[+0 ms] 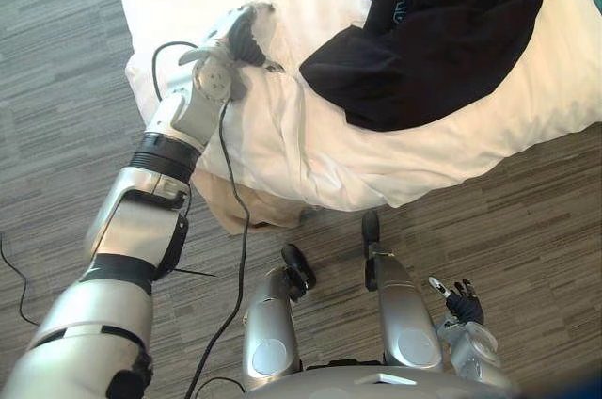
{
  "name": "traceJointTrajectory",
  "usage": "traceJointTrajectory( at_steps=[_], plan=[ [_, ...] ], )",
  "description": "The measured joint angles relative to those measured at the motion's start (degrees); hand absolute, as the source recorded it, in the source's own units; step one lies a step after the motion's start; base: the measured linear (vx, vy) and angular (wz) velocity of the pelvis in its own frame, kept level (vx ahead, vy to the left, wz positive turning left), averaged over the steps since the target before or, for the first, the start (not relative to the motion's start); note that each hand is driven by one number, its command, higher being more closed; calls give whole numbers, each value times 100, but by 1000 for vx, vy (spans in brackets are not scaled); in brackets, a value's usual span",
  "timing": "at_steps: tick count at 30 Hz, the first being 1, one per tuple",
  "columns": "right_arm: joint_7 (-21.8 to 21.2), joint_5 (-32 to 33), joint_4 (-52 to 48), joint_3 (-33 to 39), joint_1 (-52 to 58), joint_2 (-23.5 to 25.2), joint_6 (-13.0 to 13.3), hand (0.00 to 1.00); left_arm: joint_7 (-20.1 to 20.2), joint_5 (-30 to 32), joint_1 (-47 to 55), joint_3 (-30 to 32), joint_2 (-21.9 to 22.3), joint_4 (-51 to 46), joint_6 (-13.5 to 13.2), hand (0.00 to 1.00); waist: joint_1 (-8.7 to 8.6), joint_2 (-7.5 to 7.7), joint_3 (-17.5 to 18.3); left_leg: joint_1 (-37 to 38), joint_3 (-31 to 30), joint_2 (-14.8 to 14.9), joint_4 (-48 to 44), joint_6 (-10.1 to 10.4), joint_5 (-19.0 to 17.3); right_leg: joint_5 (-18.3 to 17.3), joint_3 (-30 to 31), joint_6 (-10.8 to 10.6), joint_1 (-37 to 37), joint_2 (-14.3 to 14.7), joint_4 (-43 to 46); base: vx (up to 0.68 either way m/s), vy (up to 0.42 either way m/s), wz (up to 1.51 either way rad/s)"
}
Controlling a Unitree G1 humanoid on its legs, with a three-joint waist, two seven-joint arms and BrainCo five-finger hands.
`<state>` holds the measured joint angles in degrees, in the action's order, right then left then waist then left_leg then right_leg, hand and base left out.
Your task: Tidy the bed and pick cloth on bed and put in laundry
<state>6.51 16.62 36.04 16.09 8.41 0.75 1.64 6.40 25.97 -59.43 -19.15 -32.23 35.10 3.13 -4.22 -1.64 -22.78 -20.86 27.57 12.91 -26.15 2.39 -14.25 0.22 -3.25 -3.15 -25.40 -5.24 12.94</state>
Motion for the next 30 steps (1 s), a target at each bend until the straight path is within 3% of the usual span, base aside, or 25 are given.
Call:
traceJointTrajectory(
  at_steps=[9, 14, 19, 23, 24, 30],
  plan=[
    [-79, -49, 330, -91, -180, -200, -71, 0, -3, 80, 1000, -40, 145, -52, -133, 100, 39, -14, 11, 441, -20, -91, 206, -12, 19, -4, -52, -3, 453, -54, -109, -7, -1, 3],
    [-113, -249, 409, -81, -110, -263, -122, 0, 34, 188, 2347, -378, -156, -1270, -234, 100, 46, -13, 54, 885, -37, -178, 436, -3, 48, -97, -105, -22, 845, -105, -132, 13, 2, 6],
    [-249, -759, 636, -78, 324, -297, -234, 0, 406, -23, 4594, -516, -494, -2520, -569, 100, 168, -9, 662, 1388, -144, -318, 945, 115, 160, -362, -304, -17, 1252, -159, -126, 126, -18, 19],
    [-341, -992, 884, -78, 384, -321, -288, 0, 512, -249, 5860, -132, -493, -2791, -650, 100, 223, 24, 993, 1734, -227, -411, 1323, 187, 303, -500, -449, -24, 1519, -188, -156, 135, -23, 22],
    [-376, -1091, 923, -81, 386, -351, -314, 0, 526, -261, 6154, 67, -493, -2826, -665, 0, 217, 22, 1063, 1835, -304, -429, 1443, 211, 356, -500, -571, -24, 1666, -188, -252, 95, -28, 29],
    [-454, -1156, 1269, -82, 388, -406, -355, 0, 496, -497, 7188, 932, -404, -3045, -759, 0, 383, 34, 1502, 2097, -530, -498, 1910, 257, 565, -497, -898, -26, 2079, -167, -615, 57, -22, 24]
  ],
)
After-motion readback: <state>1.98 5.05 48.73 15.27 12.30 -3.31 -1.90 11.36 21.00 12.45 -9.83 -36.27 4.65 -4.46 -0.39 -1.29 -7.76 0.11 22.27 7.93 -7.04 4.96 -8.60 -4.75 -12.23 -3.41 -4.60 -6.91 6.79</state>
